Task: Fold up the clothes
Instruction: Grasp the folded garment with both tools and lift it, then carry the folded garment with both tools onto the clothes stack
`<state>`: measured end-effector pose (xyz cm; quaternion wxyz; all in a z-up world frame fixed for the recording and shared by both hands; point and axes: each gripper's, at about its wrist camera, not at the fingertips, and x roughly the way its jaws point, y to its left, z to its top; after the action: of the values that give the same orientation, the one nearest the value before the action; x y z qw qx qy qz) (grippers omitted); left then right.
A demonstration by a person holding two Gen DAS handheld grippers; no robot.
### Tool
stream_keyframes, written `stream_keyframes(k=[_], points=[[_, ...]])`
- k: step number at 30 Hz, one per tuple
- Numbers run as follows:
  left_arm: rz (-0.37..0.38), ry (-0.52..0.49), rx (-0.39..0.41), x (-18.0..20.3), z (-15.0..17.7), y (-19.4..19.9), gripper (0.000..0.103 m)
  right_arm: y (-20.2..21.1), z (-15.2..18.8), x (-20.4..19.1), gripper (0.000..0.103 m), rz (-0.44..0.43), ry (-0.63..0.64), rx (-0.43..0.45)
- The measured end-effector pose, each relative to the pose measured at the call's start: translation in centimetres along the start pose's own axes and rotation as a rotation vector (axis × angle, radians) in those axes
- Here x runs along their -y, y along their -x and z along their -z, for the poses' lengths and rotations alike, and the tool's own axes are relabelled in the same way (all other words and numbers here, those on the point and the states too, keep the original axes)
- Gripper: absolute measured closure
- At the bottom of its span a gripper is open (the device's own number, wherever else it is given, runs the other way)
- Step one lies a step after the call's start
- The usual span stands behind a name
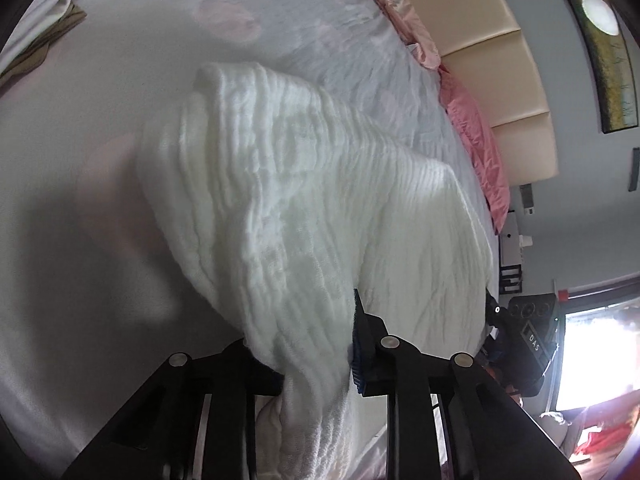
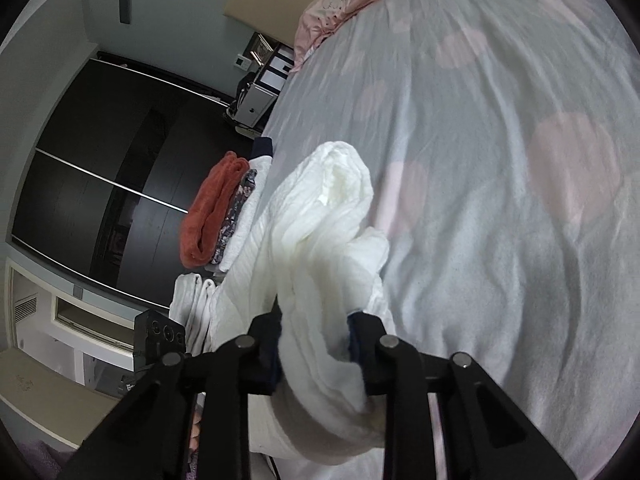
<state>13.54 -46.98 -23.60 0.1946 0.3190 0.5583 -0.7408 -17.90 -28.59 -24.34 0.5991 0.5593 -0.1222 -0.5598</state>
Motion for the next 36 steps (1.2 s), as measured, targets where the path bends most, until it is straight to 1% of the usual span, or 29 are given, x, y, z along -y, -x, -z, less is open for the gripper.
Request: stream_keyframes(k=[2,6,9,13,17,20,22,24,27,29,31,34,36], points=[[0.027,-0.019,0.005,0.8,0.1,0.5,0.08,1.2,0.5,-0.8,0.079,0.001,-0.009,0.027],[0.069,-0.065,-0.013,2.9,0.1,1.5,0.08,3.5,1.6,-2.6,0.079,0.005,-0.038,0.076],[0.114,-0.095,-0.017,4.6,-0.8,2.7,0.08,5.1,1.7,-4.8,0.079,0.022,-0.031,0.104],[0.166,-0.132,0.002,6.5,-3.0,6.5,0.08,6.0,1.1,-8.5,0.079,0.019,-0.044,0.132],[0.195,-0.177,0.045,7.8,-6.4,12.3,0.08,5.2,0.1,-14.2,0.079,0.006,-0.01,0.149],[0.172,-0.23,0.095,8.7,-9.1,17.9,0.08,3.6,-0.6,-19.8,0.079,-0.029,0.027,0.156],[0.145,-0.272,0.139,8.9,-10.4,22.7,0.08,2.3,-1.0,-23.8,0.079,-0.054,0.052,0.159],[0.119,-0.3,0.184,8.5,-11.5,27.6,0.08,0.7,-1.3,-27.7,0.079,-0.083,0.072,0.158],[0.064,-0.323,0.235,7.4,-13.1,33.4,0.08,-2.2,-1.3,-33.2,0.079,-0.111,0.107,0.162],[0.016,-0.331,0.26,6.0,-14.1,36.5,0.08,-4.7,-0.8,-36.5,0.079,-0.123,0.125,0.16],[-0.032,-0.324,0.275,3.7,-15.1,39.0,0.08,-7.3,0.2,-38.9,0.079,-0.133,0.134,0.147],[-0.077,-0.296,0.281,-0.2,-16.6,41.4,0.08,-12.0,2.2,-41.0,0.079,-0.133,0.131,0.108],[-0.09,-0.285,0.282,-2.8,-17.5,41.8,0.08,-15.0,3.6,-41.5,0.079,-0.125,0.12,0.08]])
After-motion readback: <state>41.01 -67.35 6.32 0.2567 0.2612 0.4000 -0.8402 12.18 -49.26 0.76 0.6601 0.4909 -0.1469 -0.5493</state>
